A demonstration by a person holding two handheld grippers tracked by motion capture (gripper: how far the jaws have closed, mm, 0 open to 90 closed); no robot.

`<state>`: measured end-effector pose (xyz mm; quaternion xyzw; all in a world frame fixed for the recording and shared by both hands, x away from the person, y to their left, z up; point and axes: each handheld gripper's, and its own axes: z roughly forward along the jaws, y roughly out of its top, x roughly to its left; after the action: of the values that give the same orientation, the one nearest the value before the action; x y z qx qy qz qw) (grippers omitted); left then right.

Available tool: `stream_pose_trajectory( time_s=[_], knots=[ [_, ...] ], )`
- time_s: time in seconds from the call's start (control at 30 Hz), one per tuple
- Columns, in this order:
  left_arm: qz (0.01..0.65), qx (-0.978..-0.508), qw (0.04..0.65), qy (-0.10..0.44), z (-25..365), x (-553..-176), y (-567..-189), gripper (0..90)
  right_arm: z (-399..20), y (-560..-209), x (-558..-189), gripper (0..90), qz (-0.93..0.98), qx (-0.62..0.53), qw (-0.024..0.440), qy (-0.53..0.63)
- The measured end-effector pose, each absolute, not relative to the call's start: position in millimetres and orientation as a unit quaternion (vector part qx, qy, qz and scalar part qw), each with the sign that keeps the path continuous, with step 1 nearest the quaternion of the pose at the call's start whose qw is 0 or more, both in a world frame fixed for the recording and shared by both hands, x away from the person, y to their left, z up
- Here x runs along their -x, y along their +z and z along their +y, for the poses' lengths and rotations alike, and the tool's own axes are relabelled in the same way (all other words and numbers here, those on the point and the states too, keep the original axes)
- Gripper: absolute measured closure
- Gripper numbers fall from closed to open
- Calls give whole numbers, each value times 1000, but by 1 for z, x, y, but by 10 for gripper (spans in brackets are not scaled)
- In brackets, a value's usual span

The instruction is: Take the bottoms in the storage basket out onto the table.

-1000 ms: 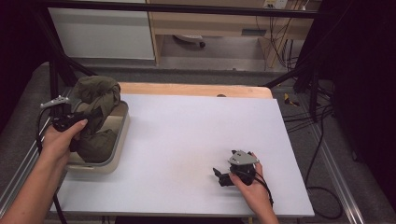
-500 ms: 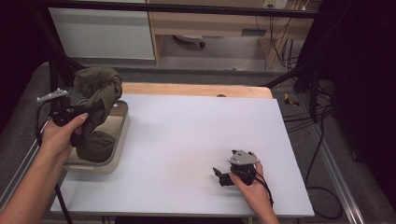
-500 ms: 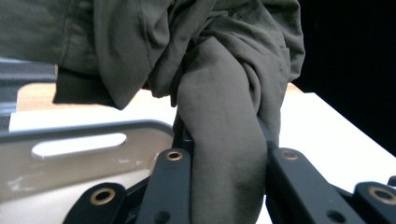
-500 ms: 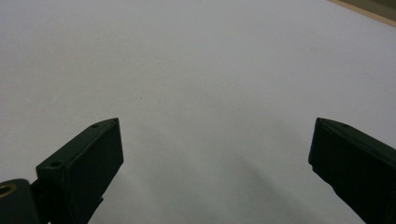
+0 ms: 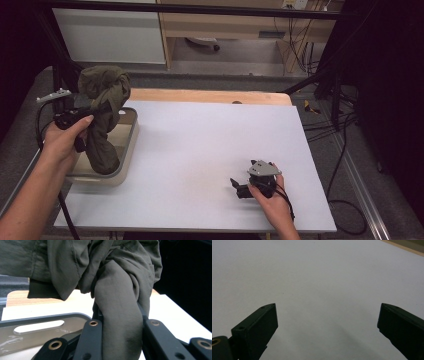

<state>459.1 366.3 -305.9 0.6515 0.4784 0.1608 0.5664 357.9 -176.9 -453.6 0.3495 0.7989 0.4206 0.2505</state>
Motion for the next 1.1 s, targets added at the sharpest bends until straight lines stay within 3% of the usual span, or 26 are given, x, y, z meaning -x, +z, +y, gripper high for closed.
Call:
stream_pose_trajectory(
  time_s=[0.43,1.1],
  knots=[
    [501,-608,605,119,364,-461,-297,751,-178,-453,-358,38,798,-351,251,421],
    [486,-616,606,128,355,-463,-260,749,-183,-452,-359,37,792,-364,252,420]
  ],
)
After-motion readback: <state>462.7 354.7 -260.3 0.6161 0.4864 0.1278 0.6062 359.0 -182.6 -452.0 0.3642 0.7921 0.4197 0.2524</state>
